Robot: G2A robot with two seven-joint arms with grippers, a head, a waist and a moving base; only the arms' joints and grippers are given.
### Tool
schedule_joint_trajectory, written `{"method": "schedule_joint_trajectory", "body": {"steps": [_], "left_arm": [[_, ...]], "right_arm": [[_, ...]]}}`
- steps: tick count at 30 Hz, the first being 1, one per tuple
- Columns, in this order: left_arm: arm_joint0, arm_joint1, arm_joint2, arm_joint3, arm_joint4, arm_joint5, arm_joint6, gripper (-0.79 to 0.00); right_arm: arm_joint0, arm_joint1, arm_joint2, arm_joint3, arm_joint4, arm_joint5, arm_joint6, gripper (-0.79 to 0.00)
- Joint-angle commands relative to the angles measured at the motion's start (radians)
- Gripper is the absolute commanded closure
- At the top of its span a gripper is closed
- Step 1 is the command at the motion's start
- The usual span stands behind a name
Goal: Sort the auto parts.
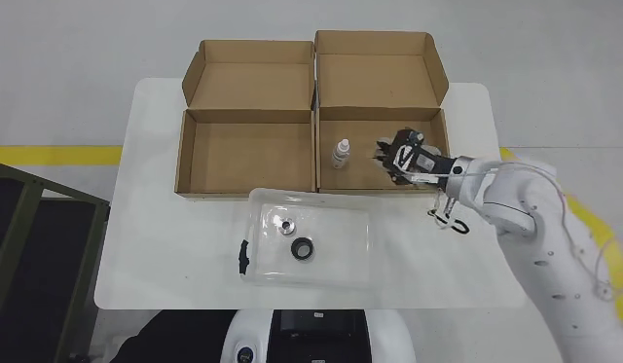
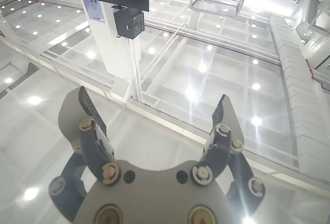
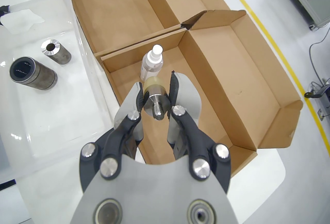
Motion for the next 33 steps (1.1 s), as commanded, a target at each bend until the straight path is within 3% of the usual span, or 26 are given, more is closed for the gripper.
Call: {"method": "schedule_joint_trajectory", "body": {"steps": [1,18,33], "left_arm": [[0.0,0.0,0.0,0.0,0.0,0.0,0.0,-0.785],[0.0,0.0,0.0,0.0,0.0,0.0,0.0,-0.785],[0.0,0.0,0.0,0.0,0.0,0.0,0.0,-0.785]], "right_arm": [[0.028,-0.003,-0.022,0.028,0.011,-0.001,0.031,0.0],[0.243,-0.051,-0.241,0.274,0.005,0.058,0.17,0.0],[0.341,-0.095,-0.376,0.409,-0.014,0.095,0.222,0.0]]}}
